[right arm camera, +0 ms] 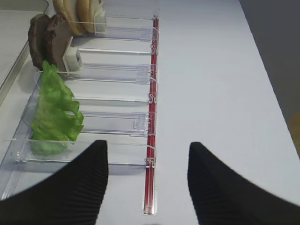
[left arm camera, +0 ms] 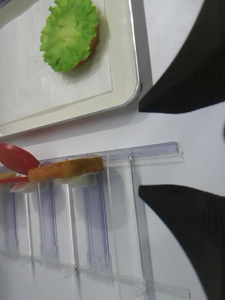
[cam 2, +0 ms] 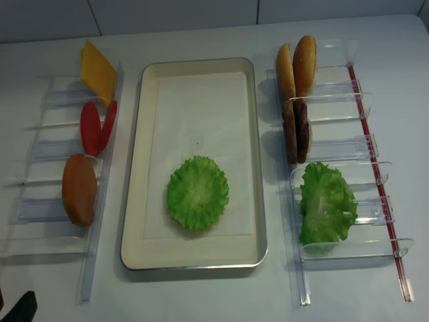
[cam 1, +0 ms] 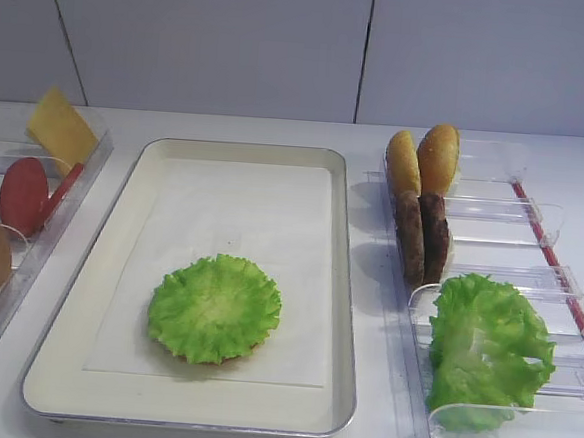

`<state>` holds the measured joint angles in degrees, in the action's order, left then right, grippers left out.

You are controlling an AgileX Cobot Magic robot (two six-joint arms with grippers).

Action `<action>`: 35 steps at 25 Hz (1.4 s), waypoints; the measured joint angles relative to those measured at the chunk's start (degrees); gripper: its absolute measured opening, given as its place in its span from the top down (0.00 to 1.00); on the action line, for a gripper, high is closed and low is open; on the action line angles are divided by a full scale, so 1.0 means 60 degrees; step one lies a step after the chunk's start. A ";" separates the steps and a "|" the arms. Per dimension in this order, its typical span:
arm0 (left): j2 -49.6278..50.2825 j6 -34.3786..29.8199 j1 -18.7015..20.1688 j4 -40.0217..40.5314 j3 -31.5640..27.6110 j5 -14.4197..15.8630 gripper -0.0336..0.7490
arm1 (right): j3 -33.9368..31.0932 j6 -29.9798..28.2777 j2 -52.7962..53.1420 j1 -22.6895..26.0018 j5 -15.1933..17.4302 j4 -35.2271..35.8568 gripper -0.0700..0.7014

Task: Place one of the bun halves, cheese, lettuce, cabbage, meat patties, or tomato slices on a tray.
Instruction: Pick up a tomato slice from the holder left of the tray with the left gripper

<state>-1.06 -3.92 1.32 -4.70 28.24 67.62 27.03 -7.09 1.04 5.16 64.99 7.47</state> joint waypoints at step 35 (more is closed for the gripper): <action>0.9474 0.0066 0.0108 -0.0832 0.4298 -0.0768 0.48 | 0.0000 0.0000 0.0000 0.0000 0.0000 0.0000 0.37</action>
<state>55.79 -3.52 1.97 -9.69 54.03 63.02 27.03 -7.09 1.04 5.16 64.99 7.47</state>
